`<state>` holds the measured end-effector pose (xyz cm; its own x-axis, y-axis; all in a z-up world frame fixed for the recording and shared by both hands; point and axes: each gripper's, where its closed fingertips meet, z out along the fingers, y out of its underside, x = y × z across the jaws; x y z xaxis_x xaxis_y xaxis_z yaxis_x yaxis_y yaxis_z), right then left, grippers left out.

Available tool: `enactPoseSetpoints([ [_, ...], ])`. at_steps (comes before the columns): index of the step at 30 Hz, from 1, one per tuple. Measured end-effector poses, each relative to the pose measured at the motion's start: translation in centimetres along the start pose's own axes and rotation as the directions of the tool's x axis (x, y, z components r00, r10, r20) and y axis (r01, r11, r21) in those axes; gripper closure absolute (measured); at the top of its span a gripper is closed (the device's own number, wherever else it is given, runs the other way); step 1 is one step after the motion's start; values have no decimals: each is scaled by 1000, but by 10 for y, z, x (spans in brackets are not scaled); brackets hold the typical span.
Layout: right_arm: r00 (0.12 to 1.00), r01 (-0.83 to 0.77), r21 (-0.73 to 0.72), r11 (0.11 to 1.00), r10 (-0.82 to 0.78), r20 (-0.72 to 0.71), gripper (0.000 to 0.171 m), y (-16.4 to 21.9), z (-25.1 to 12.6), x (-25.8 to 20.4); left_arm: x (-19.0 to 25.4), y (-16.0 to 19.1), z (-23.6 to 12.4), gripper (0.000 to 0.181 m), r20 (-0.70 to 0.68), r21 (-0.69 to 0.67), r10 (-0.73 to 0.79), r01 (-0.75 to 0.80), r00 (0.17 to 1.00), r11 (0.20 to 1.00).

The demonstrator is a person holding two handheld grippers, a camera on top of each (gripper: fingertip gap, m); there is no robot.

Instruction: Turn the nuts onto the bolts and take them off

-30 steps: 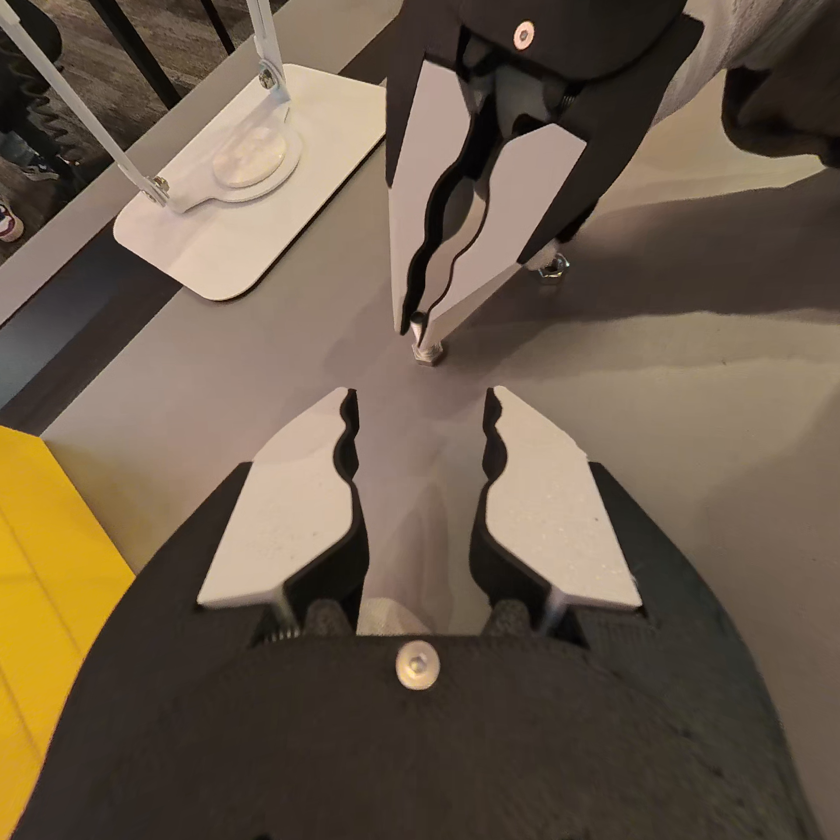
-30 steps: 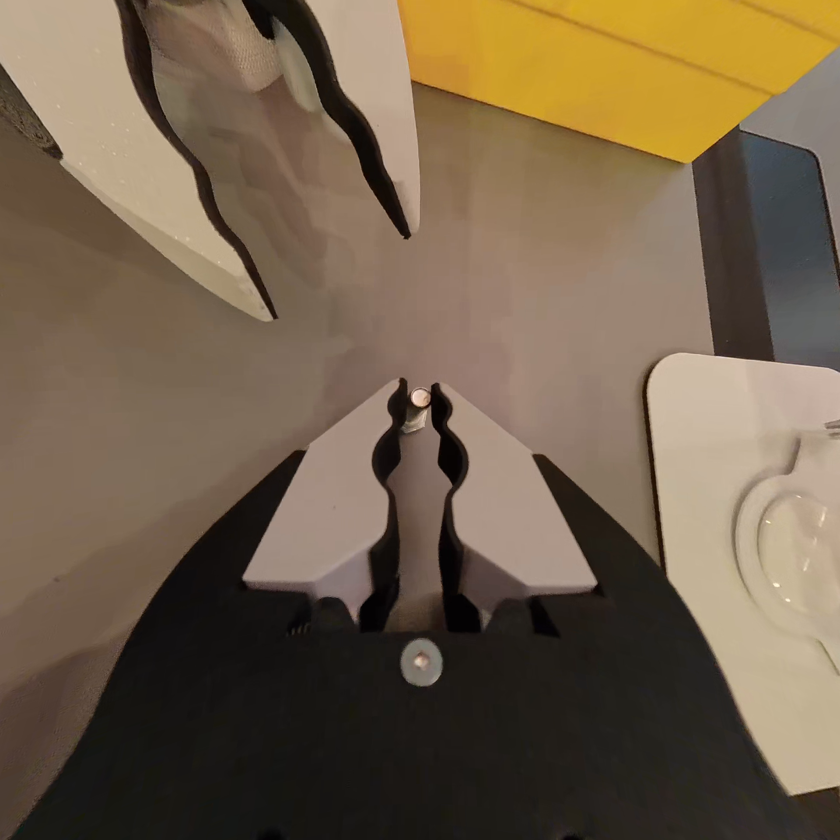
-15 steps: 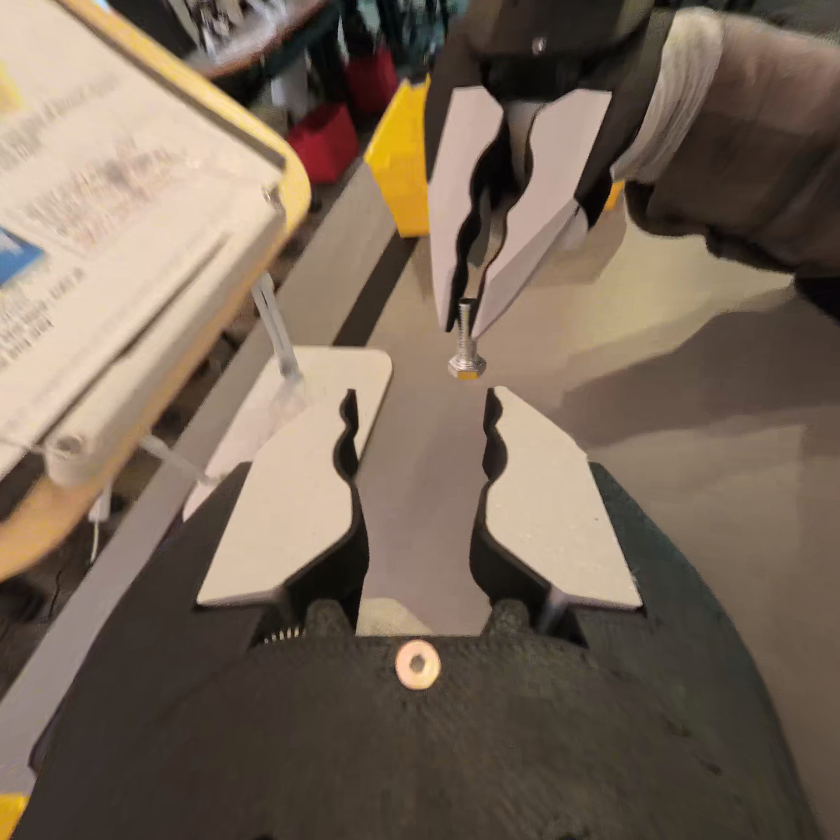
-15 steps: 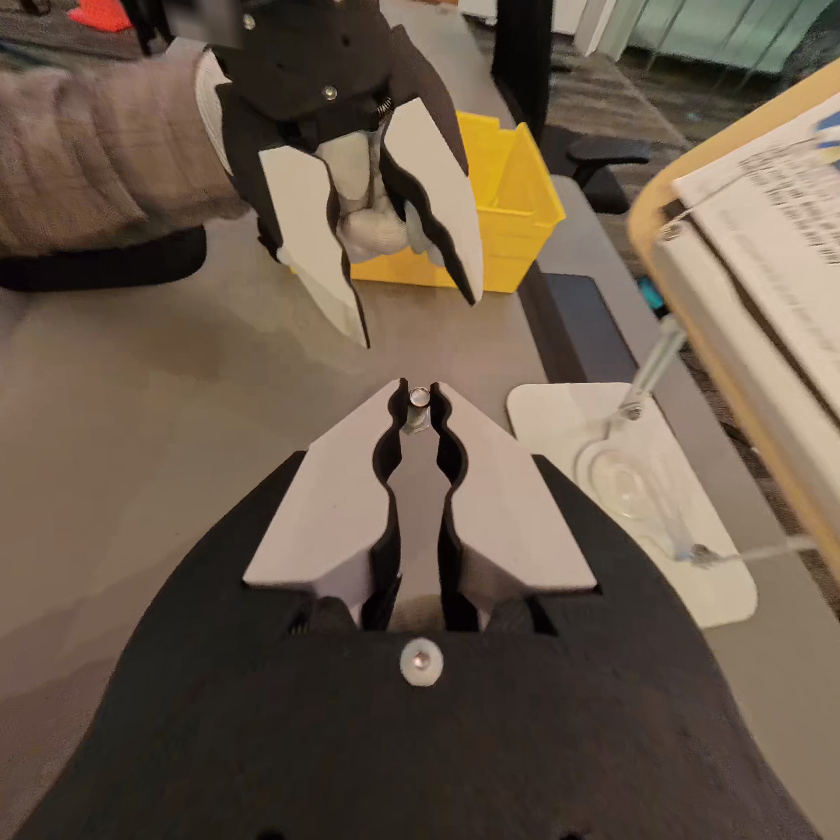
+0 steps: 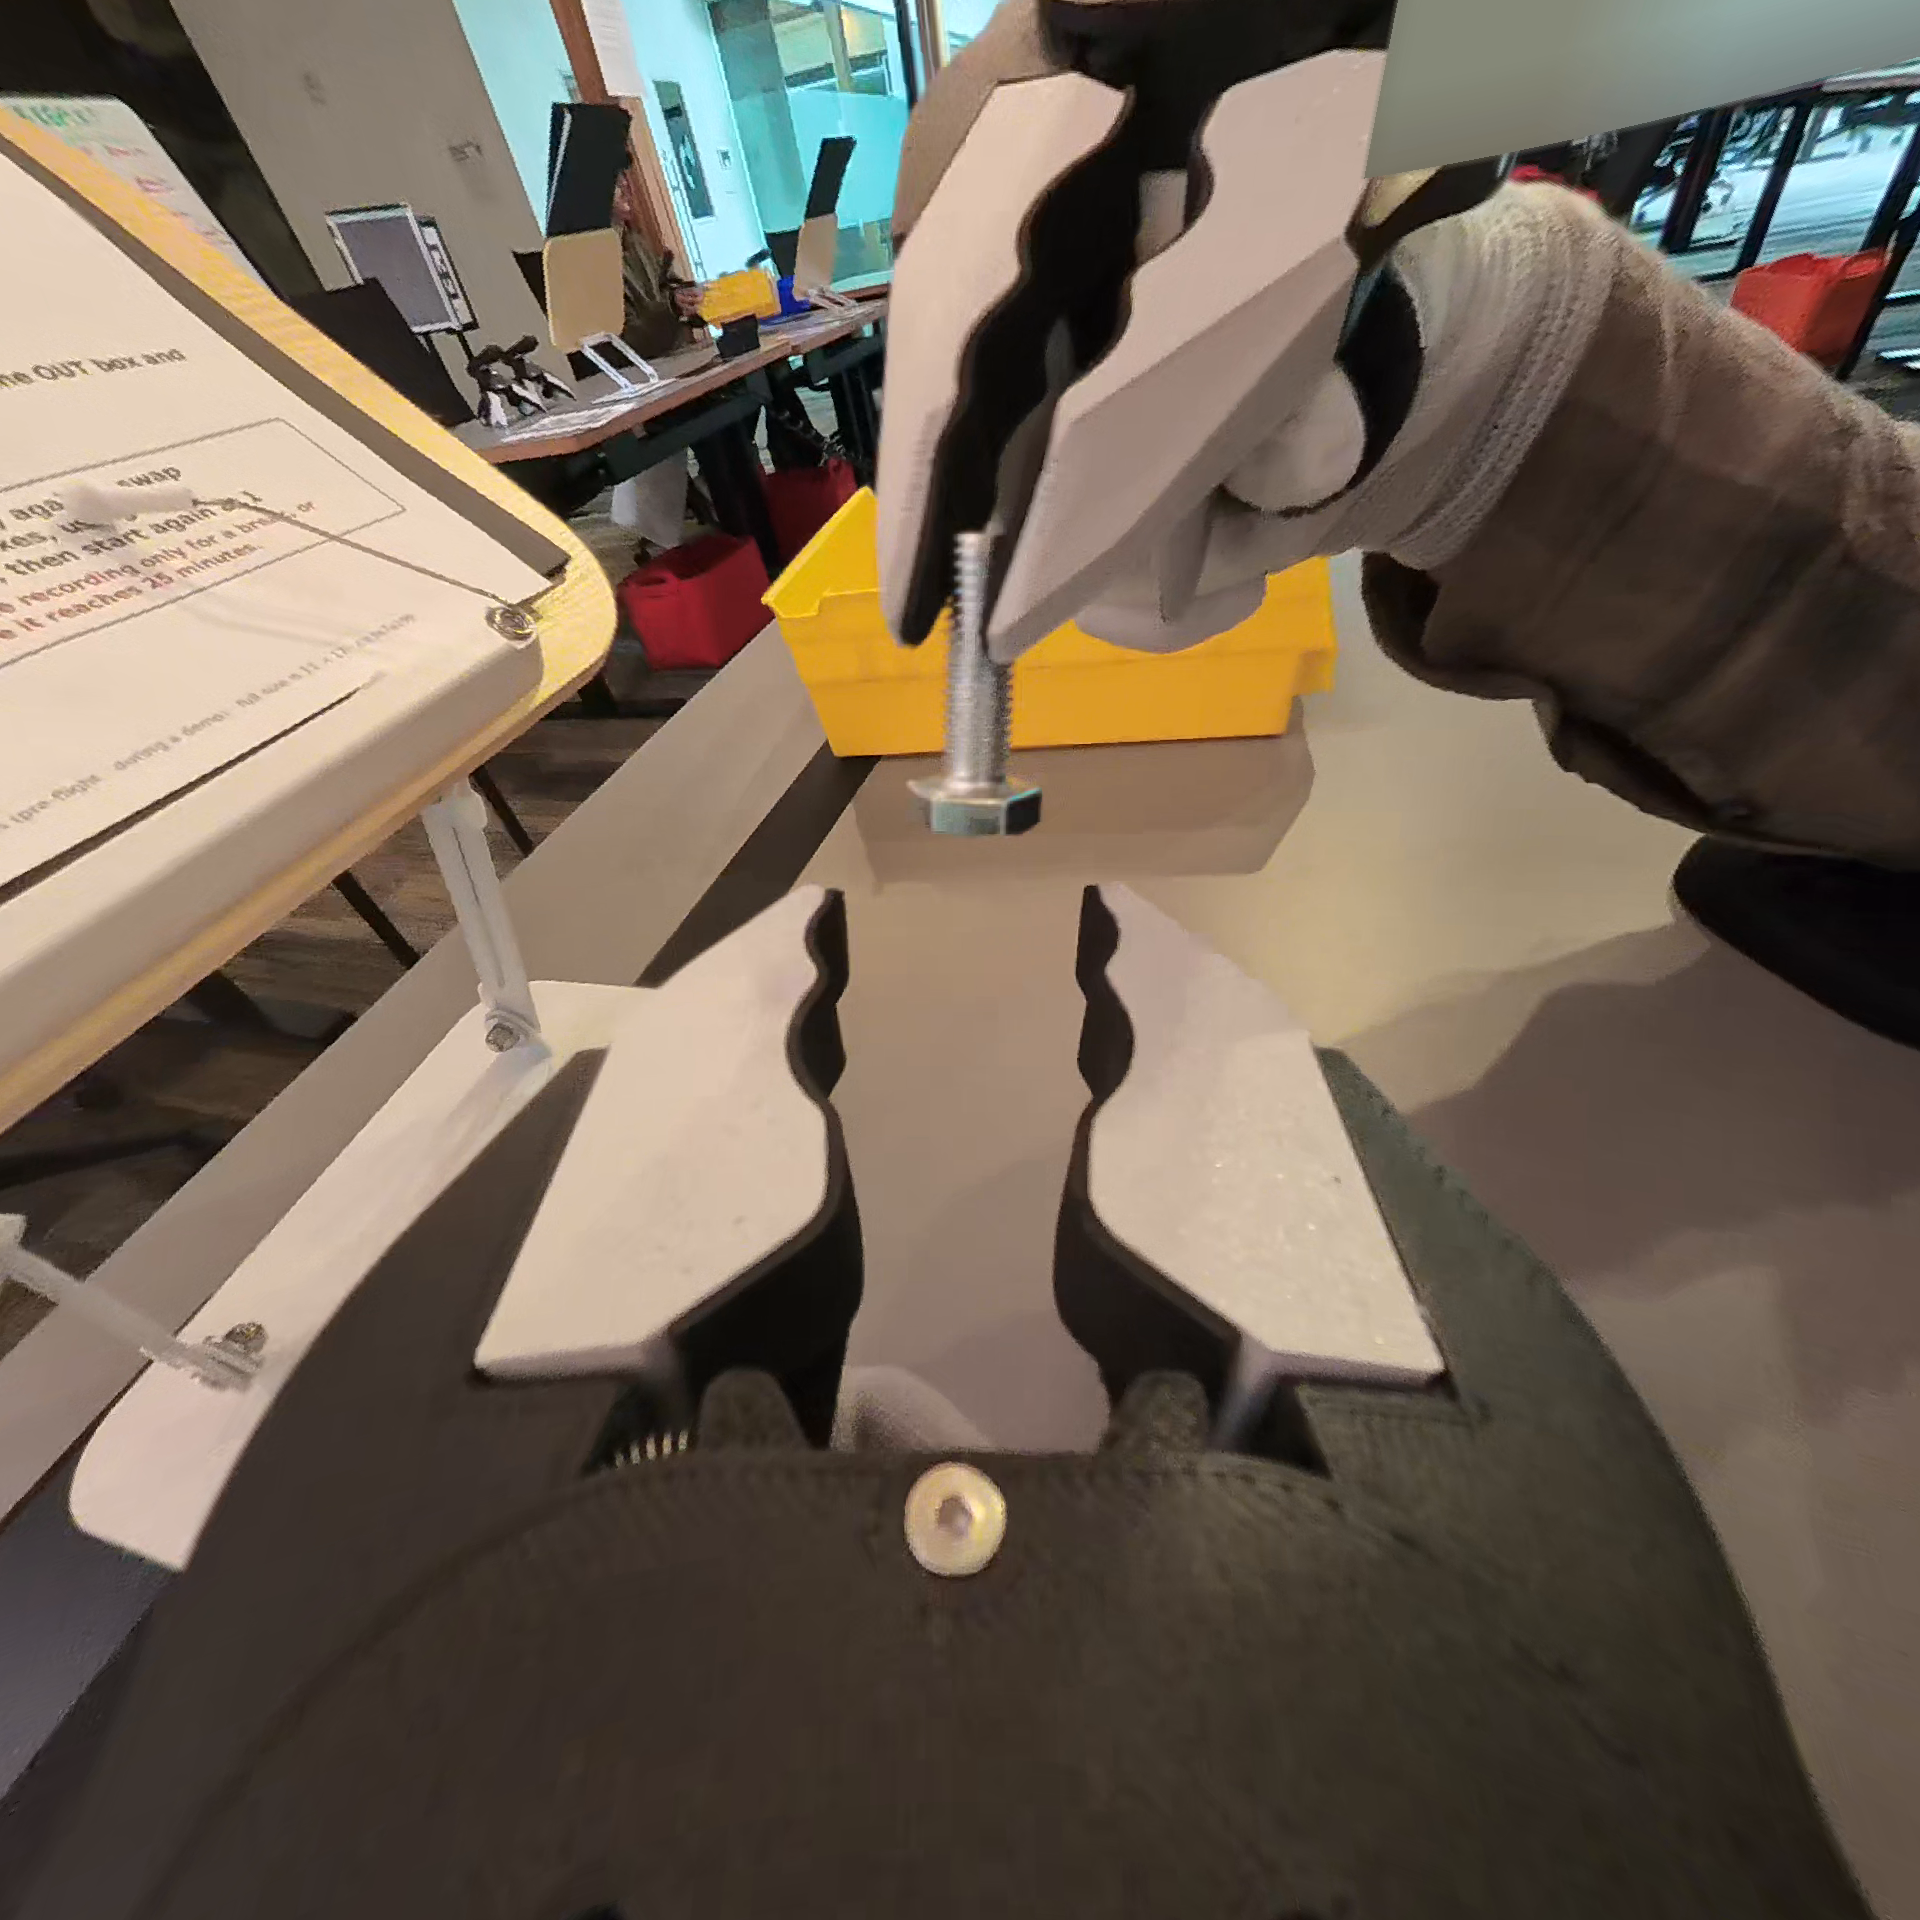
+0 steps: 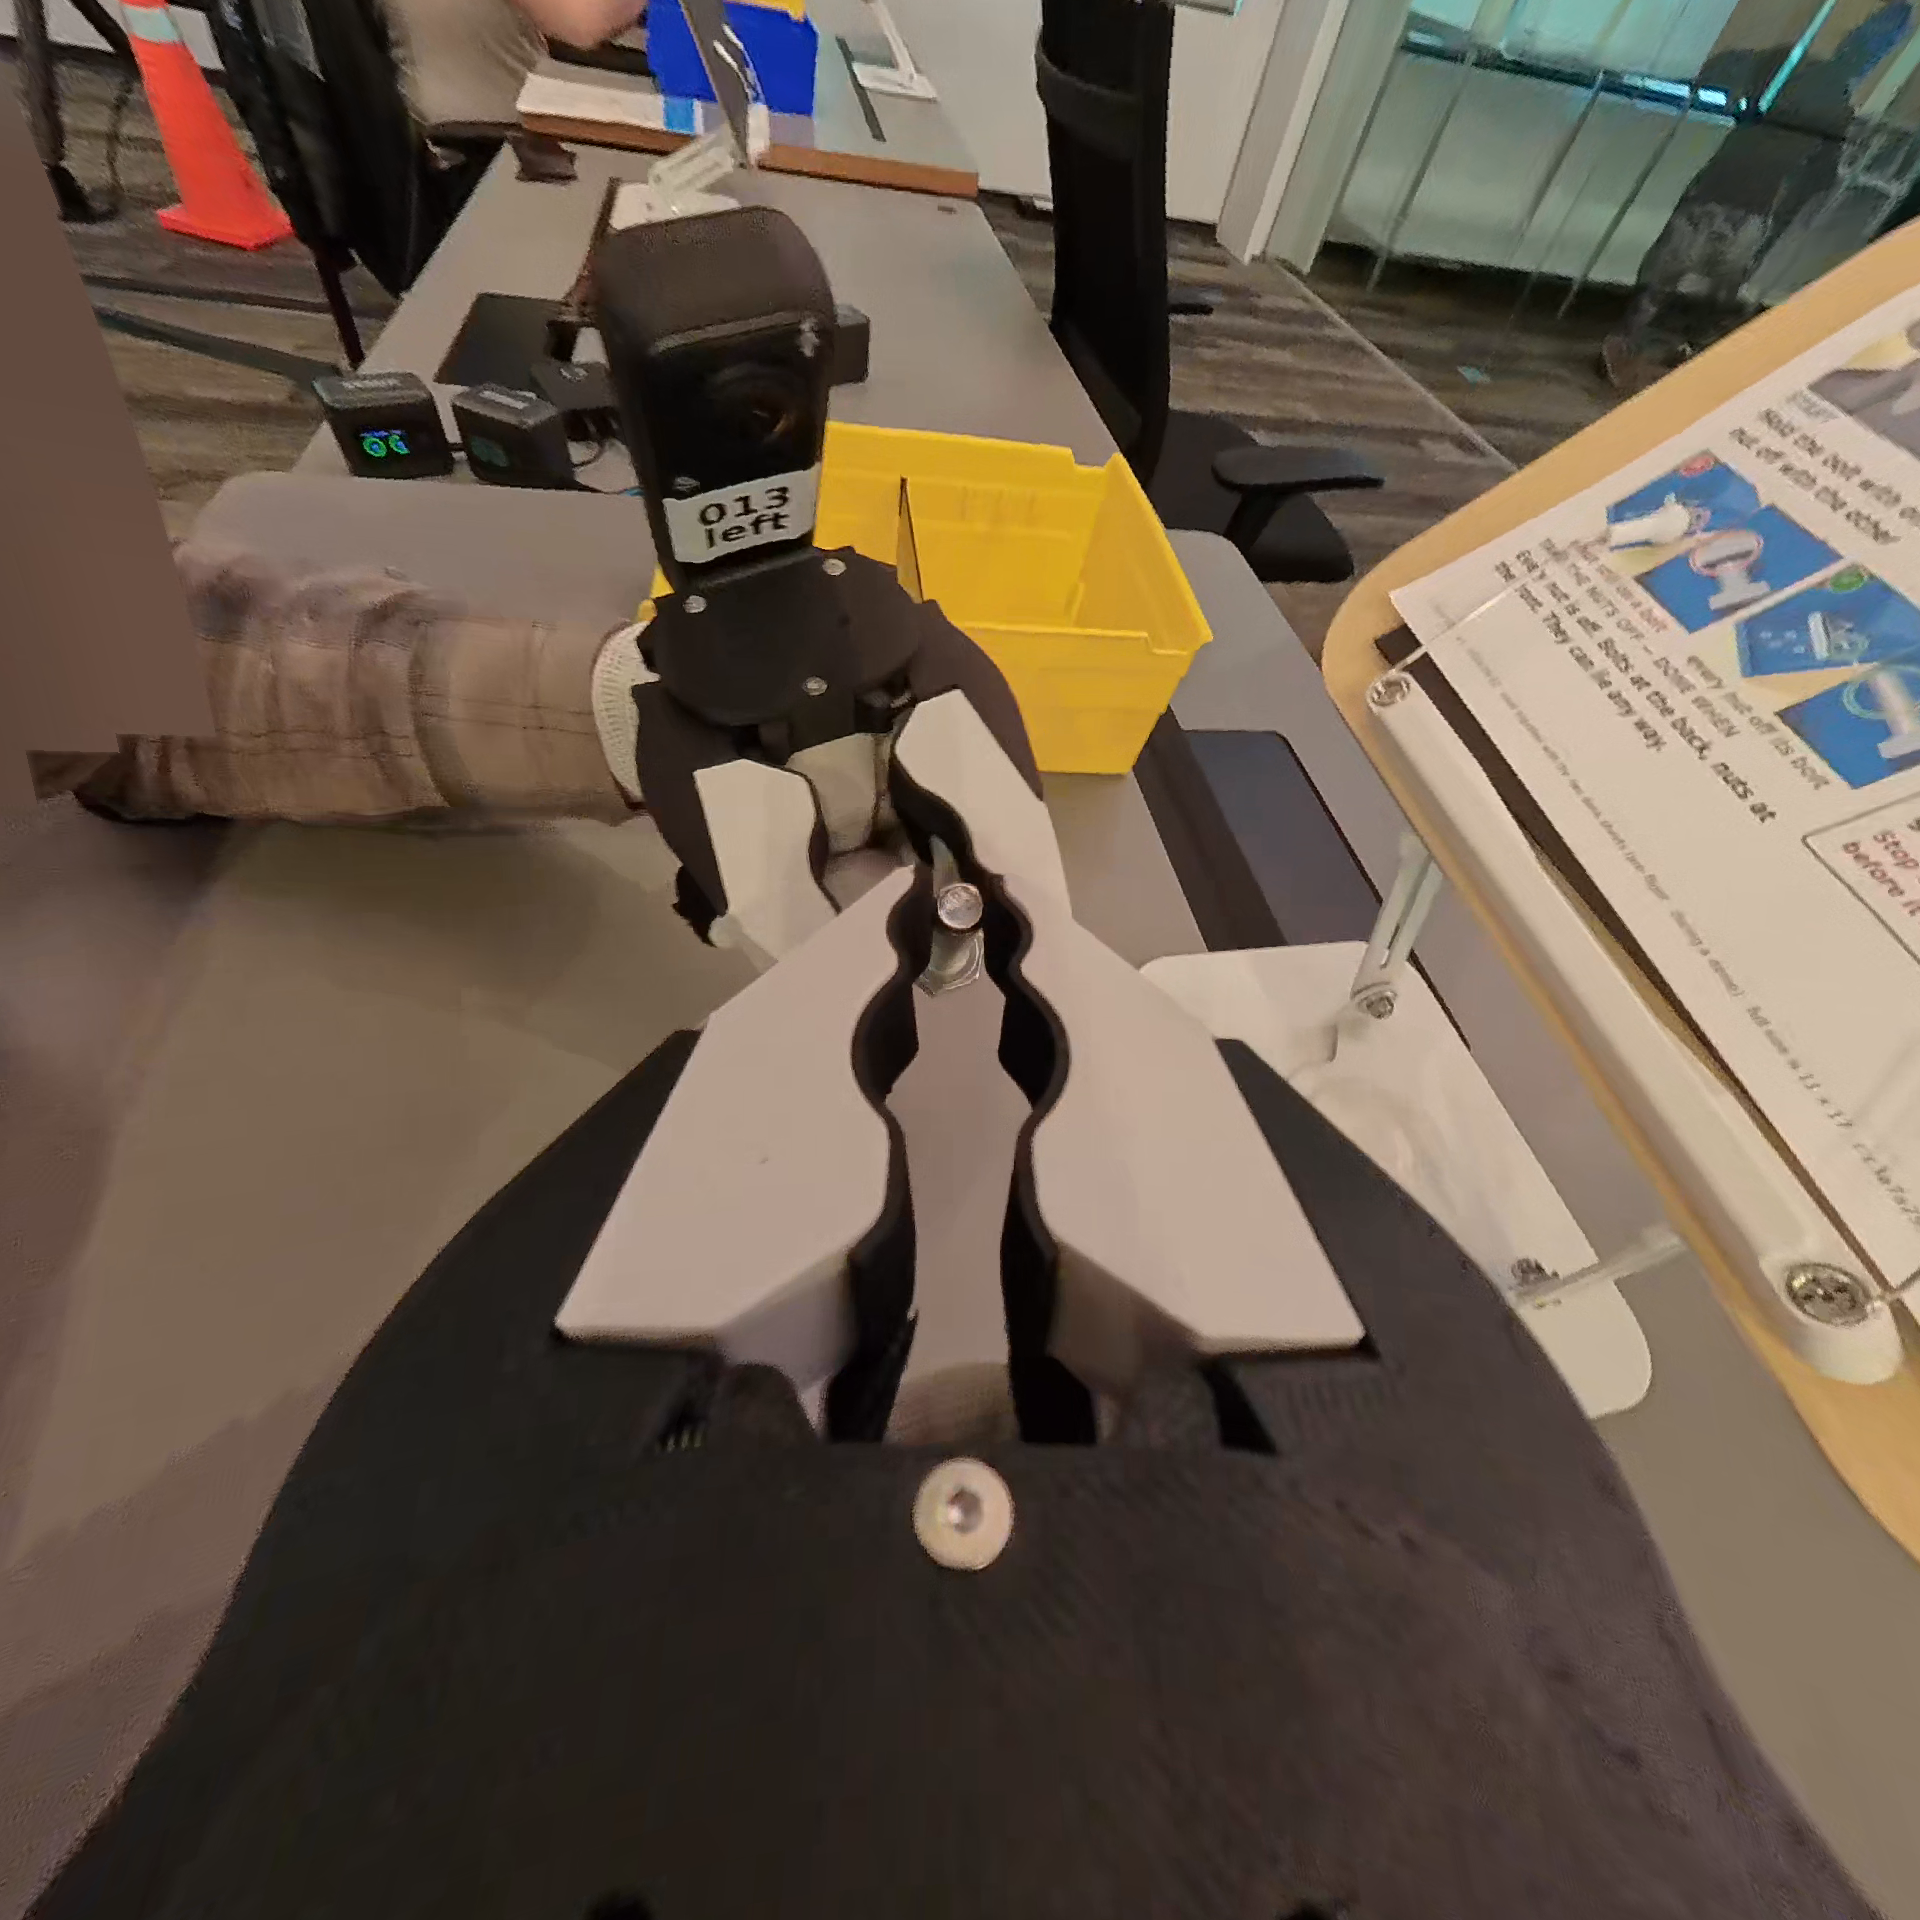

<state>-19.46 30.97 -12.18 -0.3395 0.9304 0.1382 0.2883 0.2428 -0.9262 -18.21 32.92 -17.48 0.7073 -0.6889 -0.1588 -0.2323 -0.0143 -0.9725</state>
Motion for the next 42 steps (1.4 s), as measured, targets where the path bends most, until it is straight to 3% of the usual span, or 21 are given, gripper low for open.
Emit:
enactPoseSetpoints([
  [4,999,-35,-22,999,35,-4,164,2,0,1,0,0,10,143,56,0,1,-1,998,1000],
  [11,996,-82,-91,993,78,-44,164,14,5,7,-15,10,23,147,268,-36,78,-71,960,997],
  [15,994,-91,-127,988,82,-71,164,22,8,12,-18,9,23,164,353,-14,100,-102,930,995],
  [20,994,-106,-101,989,102,-38,164,16,8,6,-19,12,24,168,371,12,50,-58,927,998],
  [25,995,-97,-124,988,95,-21,164,18,15,0,-20,20,28,156,381,-35,54,-44,923,998],
  [33,997,-79,-185,979,76,-26,164,28,28,-4,-20,20,28,169,388,-34,23,-10,922,999],
  [42,997,-75,-175,982,71,-31,164,24,28,-5,-19,17,27,170,380,2,-10,10,925,1000],
])
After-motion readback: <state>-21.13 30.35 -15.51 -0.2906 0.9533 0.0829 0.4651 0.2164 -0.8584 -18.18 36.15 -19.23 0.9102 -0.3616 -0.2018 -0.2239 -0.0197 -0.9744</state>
